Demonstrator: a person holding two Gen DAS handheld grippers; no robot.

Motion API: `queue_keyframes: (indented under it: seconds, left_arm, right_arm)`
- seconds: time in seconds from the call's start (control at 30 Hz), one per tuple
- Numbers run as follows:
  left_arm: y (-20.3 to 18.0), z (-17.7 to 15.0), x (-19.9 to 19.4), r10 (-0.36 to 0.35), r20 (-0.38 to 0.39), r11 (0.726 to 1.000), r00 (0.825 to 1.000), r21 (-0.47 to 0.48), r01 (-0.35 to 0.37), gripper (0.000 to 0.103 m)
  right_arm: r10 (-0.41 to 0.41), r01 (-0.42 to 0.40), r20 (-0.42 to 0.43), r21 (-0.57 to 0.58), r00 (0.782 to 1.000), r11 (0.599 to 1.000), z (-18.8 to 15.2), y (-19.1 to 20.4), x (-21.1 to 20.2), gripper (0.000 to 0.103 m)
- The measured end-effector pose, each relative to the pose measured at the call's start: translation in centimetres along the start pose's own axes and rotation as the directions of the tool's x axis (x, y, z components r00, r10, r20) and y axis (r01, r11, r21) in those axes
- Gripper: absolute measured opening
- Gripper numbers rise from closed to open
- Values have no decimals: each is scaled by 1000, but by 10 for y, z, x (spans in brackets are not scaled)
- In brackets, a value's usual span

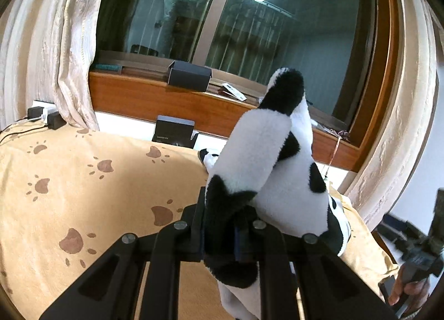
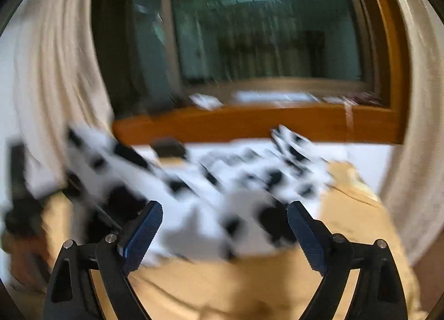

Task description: Fold clothes

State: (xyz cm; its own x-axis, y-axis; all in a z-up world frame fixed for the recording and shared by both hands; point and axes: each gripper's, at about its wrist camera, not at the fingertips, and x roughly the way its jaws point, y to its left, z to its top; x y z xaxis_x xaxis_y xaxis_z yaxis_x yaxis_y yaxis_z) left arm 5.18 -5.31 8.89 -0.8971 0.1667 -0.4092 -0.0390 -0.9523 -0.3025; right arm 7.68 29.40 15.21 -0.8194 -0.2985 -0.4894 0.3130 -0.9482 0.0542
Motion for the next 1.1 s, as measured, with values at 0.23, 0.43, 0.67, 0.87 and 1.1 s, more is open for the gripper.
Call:
queue_keyframes:
  seconds: [0.23, 0.43, 0.67, 0.87, 1.1]
  left_arm:
    - [18, -4, -2, 16, -23, 999, 1000, -41, -16, 16]
    - [21, -9, -4, 3, -23, 999, 1000, -36, -4, 18]
    - [36, -13, 5, 5, -48, 998, 999, -61, -7, 20]
    - [42, -14, 8, 14, -64, 997, 998, -79, -19, 20]
    - [47, -15, 6, 32, -73, 994, 997, -99, -39, 20]
  right_arm:
    - [1, 0, -107, 8, 994, 1000, -5, -36, 35, 94]
    - [132, -129, -175, 26, 976, 991, 18, -42, 92, 94]
    - [389, -337, -269, 221, 881, 915, 1, -43, 144, 47]
    - [391, -354, -136, 233, 910, 906, 10, -34, 83, 15]
    - [478, -478, 35, 121, 878, 870, 37, -17, -7, 14]
